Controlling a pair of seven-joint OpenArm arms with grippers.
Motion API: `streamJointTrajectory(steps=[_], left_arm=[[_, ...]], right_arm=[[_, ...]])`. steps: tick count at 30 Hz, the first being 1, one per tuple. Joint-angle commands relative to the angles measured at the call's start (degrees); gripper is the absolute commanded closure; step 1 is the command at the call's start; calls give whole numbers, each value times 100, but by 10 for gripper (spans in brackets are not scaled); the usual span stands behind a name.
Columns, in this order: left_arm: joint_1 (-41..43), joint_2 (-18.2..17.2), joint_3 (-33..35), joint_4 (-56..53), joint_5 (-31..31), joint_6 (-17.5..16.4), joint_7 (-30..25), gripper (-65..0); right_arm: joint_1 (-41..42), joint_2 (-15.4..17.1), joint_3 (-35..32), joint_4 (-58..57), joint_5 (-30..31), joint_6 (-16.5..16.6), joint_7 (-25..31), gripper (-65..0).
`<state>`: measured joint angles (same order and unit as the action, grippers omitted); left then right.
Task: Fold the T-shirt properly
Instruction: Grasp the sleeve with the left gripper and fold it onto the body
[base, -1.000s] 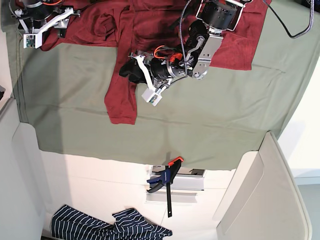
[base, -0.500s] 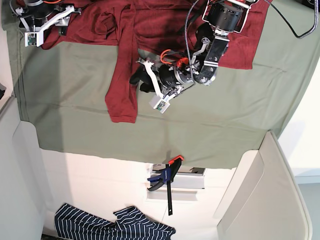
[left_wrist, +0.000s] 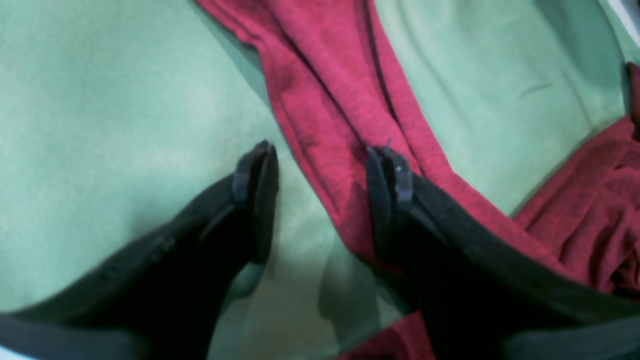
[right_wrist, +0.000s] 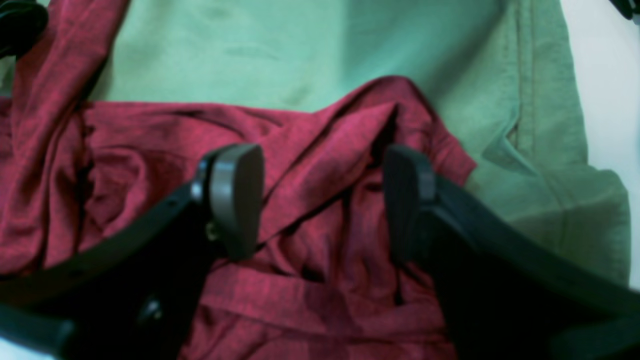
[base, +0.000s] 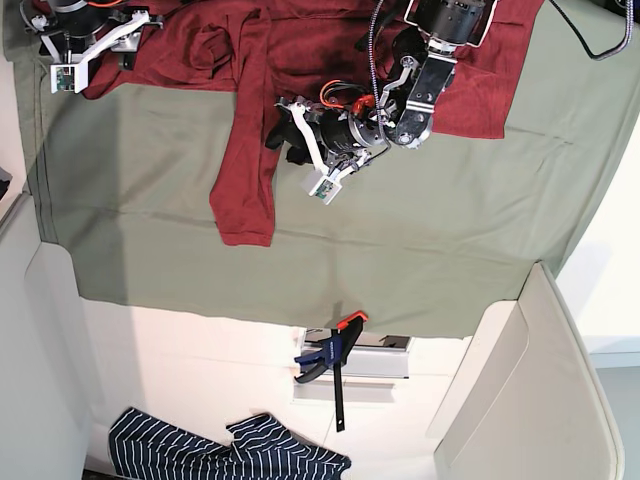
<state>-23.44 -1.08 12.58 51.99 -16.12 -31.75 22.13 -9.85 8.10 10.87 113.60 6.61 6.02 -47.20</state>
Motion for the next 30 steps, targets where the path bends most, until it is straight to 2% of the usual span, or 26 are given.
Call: streamJointTrajectory(steps=[1, 9, 10, 13, 14, 18, 21, 26, 30], left_arm=[[-96, 46, 90, 81, -39, -13, -4, -318], [-52, 387, 616, 83, -28, -13, -103, -302], [-52, 393, 614, 83, -26, -15, -146, -251], [-52, 391, 614, 83, 205, -15, -282, -11], [-52, 389, 614, 83, 358, -15, -382, 0], [-125, 306, 522, 92, 525, 31, -741, 0], [-146, 214, 33, 236, 404, 22, -737, 0], [-59, -87, -658, 807, -431, -535, -140, 0], [247, -365, -841, 1550, -933, -739, 216, 0]], right_arm=[[46, 44, 20, 96, 7, 22, 114, -375], [46, 44, 20, 98, 7, 22, 107, -375], [46, 44, 20, 98, 7, 24, 105, -375], [46, 44, 20, 98, 4, 22, 87, -375], [46, 44, 20, 98, 4, 22, 87, -375], [50, 44, 20, 103, 2, 55, 92, -375], [46, 46, 20, 103, 2, 155, 92, -375], [55, 46, 20, 103, 4, 195, 116, -374], [61, 46, 20, 103, 4, 199, 155, -373]])
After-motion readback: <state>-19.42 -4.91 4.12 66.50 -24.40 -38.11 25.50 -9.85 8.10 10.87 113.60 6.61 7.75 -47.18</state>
